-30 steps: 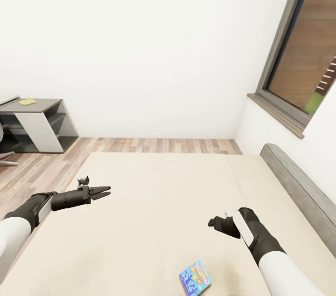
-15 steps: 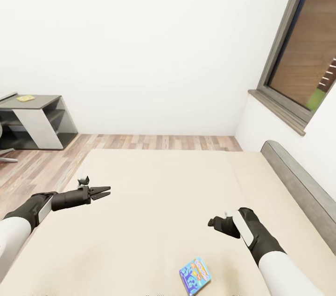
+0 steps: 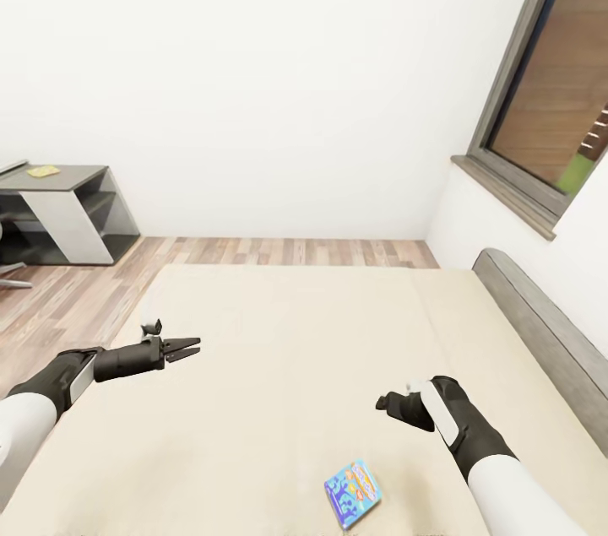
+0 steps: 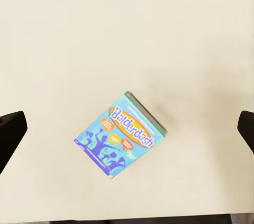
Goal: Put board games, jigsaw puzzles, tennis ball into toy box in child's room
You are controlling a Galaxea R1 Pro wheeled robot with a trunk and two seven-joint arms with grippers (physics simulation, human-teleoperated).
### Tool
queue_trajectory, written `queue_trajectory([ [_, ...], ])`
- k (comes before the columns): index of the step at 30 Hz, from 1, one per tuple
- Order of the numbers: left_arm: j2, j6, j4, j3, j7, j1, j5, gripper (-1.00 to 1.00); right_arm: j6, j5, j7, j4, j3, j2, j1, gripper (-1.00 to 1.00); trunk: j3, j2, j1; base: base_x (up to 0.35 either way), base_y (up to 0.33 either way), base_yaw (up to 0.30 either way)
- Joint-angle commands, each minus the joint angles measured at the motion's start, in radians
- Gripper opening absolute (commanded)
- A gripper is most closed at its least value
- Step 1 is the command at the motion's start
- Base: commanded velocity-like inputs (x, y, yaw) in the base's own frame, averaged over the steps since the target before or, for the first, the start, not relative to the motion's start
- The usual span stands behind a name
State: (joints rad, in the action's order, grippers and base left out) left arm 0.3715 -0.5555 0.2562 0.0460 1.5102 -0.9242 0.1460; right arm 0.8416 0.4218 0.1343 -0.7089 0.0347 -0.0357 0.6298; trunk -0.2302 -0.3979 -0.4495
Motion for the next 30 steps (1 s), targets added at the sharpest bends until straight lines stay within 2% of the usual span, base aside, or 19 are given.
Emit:
queue_trajectory([
  [1, 0.000, -0.011, 0.000, 0.003, 0.004, -0.001, -0.003, 1.00, 0.004, 0.011, 0.009, -0.001, 0.001, 0.000, 0.001, 1.00, -0.004, -0.002, -0.001, 0.000, 0.000, 0.000],
  [30, -0.002, -0.011, 0.000, 0.003, 0.004, -0.001, -0.003, 1.00, 0.004, 0.010, 0.008, -0.001, 0.000, -0.001, 0.001, 1.00, -0.051, -0.002, -0.001, 0.000, 0.000, 0.000],
])
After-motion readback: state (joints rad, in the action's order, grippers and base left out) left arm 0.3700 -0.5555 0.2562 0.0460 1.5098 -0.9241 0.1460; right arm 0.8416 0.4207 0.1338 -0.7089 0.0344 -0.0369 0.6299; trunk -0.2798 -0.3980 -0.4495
